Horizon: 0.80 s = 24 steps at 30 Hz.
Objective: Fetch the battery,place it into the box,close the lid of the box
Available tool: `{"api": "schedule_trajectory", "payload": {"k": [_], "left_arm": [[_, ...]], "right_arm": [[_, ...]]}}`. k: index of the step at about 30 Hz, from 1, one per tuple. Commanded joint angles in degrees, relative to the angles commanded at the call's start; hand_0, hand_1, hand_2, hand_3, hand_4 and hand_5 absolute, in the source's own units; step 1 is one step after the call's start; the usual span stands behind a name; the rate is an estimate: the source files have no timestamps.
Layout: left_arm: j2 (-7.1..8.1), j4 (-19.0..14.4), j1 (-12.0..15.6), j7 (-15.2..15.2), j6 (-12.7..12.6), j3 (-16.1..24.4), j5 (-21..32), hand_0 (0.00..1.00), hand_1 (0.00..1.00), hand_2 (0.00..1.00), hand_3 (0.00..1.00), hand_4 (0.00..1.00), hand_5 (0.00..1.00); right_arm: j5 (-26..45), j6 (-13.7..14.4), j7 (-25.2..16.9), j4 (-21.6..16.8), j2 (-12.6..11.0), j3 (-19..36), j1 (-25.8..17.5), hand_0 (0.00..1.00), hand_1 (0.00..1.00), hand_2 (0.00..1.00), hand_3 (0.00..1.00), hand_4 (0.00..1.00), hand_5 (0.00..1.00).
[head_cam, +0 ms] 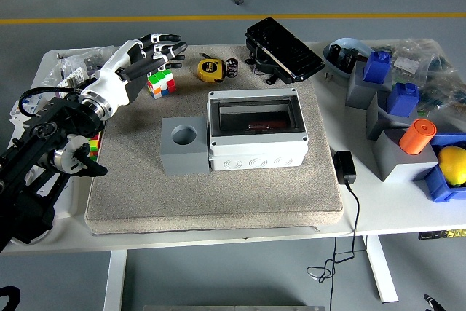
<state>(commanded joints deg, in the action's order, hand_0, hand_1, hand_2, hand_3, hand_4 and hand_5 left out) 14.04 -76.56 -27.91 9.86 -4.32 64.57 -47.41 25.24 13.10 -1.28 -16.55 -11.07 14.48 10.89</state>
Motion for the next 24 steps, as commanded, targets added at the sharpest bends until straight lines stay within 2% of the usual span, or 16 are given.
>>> {"api": "schedule_trajectory", "payload": {"k": [24], "left_arm": [[-0.42,-0.38,0.81,0.72,0.1,1.6,-0.45,0.637,0.634,0.599,0.604,0.966,0.318]], "right_arm": [[-0.34,-0.4,-0.02,0.11,-0.07,1.76,-0.59,0.66,0.64,0.643,0.537,0.882,0.438]]}}
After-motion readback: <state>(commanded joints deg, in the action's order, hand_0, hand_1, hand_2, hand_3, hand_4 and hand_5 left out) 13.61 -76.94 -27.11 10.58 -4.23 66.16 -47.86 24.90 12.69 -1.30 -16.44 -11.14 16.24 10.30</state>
